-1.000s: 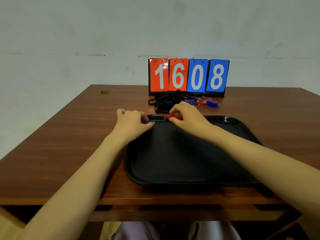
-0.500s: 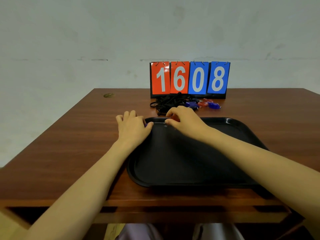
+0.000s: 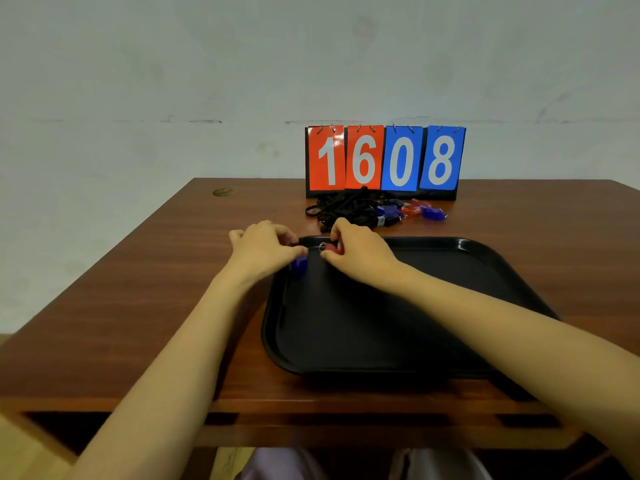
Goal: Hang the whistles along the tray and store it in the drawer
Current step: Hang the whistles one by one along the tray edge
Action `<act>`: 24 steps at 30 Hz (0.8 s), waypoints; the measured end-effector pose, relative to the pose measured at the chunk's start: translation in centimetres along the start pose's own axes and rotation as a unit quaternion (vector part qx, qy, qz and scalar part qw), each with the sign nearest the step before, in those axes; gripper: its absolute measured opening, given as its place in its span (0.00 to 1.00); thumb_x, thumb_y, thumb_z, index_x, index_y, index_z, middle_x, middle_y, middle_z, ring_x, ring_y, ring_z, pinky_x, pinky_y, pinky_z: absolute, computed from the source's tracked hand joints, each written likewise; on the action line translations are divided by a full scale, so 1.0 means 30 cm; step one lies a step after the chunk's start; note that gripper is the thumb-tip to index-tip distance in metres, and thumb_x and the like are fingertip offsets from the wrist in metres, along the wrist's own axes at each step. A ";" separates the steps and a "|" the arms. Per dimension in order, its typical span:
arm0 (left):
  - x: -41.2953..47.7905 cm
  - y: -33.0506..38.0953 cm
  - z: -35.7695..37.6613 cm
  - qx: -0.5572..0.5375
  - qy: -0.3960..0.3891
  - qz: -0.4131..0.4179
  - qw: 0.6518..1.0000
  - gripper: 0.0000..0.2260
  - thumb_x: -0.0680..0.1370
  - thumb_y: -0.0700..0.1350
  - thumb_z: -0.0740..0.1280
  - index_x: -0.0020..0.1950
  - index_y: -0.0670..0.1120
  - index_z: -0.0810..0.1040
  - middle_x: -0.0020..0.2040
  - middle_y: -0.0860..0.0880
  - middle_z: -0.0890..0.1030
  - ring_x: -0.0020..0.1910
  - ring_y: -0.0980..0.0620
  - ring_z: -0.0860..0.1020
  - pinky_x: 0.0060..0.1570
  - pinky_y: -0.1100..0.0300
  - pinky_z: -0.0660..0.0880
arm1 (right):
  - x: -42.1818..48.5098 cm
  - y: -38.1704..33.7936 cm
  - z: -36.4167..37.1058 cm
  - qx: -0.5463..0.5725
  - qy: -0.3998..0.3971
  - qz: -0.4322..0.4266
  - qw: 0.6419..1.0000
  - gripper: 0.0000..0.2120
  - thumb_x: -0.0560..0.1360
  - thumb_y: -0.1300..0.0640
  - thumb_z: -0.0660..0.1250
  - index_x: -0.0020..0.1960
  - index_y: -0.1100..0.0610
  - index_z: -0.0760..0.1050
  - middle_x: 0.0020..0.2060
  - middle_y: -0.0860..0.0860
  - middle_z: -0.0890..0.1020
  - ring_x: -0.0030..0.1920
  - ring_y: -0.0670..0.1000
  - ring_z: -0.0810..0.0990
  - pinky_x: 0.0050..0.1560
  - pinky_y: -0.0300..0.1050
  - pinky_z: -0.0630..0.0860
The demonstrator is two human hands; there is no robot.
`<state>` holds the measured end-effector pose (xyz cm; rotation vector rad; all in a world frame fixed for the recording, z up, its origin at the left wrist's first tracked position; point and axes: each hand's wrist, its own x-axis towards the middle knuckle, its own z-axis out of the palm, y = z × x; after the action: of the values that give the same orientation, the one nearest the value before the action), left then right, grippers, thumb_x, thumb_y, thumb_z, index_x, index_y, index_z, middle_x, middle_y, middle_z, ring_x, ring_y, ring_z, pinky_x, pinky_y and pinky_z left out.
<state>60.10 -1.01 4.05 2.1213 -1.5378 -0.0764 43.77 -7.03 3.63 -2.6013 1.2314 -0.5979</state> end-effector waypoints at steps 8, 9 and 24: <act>-0.009 -0.005 -0.009 0.022 -0.063 0.035 0.997 0.18 0.71 0.61 0.68 0.58 0.56 0.78 0.51 0.56 0.76 0.56 0.52 0.71 0.53 0.53 0.57 | 0.015 -0.011 -0.005 0.006 -0.044 0.031 0.999 0.19 0.75 0.41 0.65 0.55 0.55 0.72 0.46 0.51 0.79 0.48 0.52 0.79 0.51 0.50 0.78; -0.008 -0.005 -0.007 0.025 -0.061 0.040 0.997 0.18 0.72 0.61 0.68 0.58 0.55 0.78 0.50 0.56 0.75 0.56 0.52 0.71 0.54 0.53 0.57 | 0.016 -0.010 -0.006 0.005 -0.051 0.032 0.998 0.19 0.75 0.41 0.64 0.55 0.55 0.72 0.47 0.51 0.79 0.48 0.52 0.78 0.51 0.50 0.78; -0.009 -0.002 0.036 0.078 0.029 0.054 0.995 0.16 0.74 0.61 0.65 0.54 0.53 0.79 0.48 0.53 0.81 0.55 0.49 0.72 0.53 0.52 0.58 | 0.053 -0.021 0.020 -0.050 -0.033 0.001 0.998 0.15 0.76 0.46 0.64 0.59 0.51 0.73 0.51 0.51 0.80 0.48 0.50 0.79 0.47 0.46 0.78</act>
<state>59.70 -1.15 3.03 2.1334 -1.6692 0.1481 45.38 -7.85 3.76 -2.6772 1.2743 -0.4577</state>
